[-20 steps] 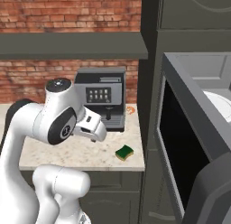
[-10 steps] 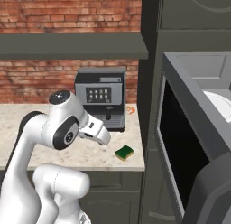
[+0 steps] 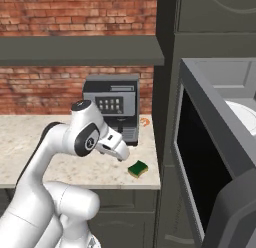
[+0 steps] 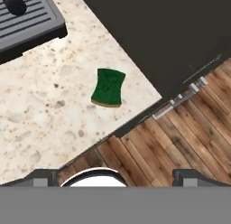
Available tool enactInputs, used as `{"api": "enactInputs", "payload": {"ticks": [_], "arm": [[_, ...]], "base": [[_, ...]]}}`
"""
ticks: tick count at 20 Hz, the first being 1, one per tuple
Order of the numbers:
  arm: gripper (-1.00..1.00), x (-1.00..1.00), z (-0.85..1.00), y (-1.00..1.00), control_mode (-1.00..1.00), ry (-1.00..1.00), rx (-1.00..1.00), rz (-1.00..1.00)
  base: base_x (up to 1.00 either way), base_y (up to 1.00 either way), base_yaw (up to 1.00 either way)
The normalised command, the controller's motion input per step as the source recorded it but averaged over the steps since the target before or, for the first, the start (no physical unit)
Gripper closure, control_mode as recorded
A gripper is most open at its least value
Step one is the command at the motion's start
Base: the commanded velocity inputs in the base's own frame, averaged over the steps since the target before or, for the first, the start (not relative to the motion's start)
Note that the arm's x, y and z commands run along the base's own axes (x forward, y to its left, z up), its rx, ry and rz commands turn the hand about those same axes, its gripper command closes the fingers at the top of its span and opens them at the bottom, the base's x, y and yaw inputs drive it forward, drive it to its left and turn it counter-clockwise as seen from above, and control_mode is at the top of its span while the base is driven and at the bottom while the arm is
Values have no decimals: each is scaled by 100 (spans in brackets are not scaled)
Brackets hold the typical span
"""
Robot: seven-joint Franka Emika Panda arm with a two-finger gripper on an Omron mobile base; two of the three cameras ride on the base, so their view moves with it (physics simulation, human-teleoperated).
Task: Place the sponge inside the microwave to prepare for sanitizing.
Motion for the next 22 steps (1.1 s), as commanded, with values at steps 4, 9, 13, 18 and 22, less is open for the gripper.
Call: {"api": "enactInputs", "payload": {"ticks": [4,9,13,18,22], "arm": [[-100,37,-26,-21,-100,8,2,-1],[-100,31,-31,-17,-100,3,4,0],[-100,30,-32,-15,-100,0,5,0],[-100,32,-30,-11,-100,0,5,0],[-100,30,-30,-9,-100,0,1,0]], "base": [[0,0,0],[0,0,0],[0,0,0],[0,0,0],[0,0,0]]}}
